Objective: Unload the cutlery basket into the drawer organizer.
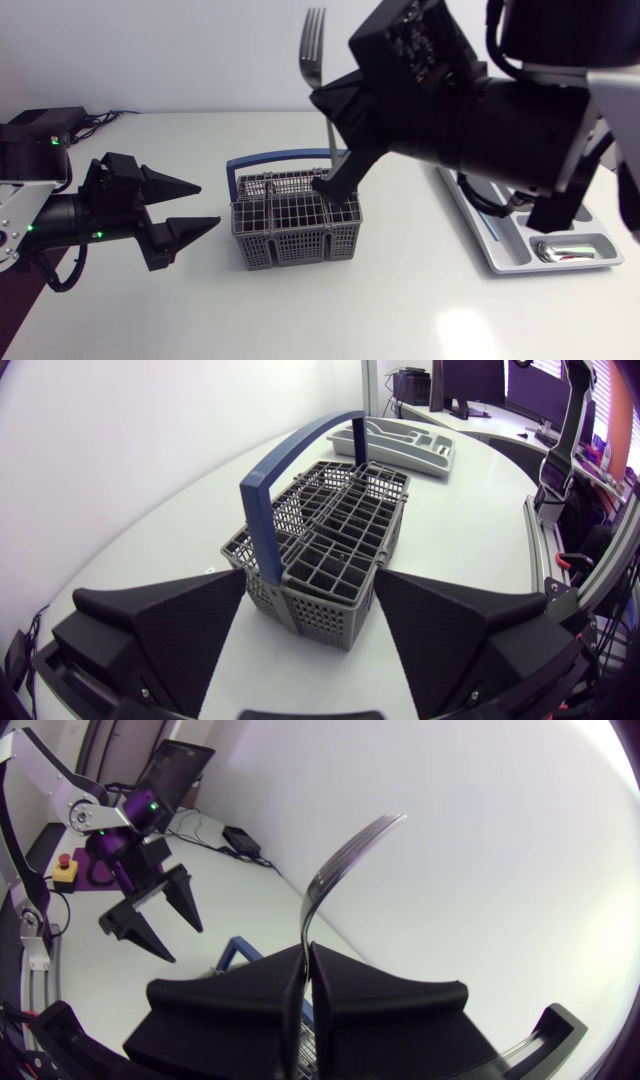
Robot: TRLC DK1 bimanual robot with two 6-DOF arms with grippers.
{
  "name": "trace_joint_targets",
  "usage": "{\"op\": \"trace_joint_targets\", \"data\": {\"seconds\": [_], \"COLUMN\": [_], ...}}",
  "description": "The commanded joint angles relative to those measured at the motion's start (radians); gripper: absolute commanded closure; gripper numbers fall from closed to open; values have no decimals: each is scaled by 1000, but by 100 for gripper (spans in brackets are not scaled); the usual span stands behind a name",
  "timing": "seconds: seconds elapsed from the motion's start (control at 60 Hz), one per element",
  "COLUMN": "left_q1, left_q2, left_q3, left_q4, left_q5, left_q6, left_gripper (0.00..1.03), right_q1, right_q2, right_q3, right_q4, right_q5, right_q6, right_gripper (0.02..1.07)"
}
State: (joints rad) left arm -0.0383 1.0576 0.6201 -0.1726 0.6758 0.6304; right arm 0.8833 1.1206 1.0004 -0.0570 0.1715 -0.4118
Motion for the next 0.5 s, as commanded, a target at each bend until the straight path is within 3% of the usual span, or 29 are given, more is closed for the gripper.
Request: {"op": "trace_joint_targets", "data": {"seconds": [0.0, 0.267, 0.483], "left_q1": [-21, -49, -57], "left_q2": [-16, 10, 19], "left_q3": [35, 72, 78], "left_q4": [-11, -22, -19], "left_q5": [-22, -88, -110], "left_q6": [-26, -31, -31], "left_gripper": [14, 14, 13], "right_q1": [-43, -310, -563], "right_q2": [-22, 39, 137], "right_q3": [27, 139, 207], "right_q4": [-50, -277, -307], "right_q5": [46, 102, 106], "right_q6": [27, 42, 28], "right_gripper": [100, 100, 101]}}
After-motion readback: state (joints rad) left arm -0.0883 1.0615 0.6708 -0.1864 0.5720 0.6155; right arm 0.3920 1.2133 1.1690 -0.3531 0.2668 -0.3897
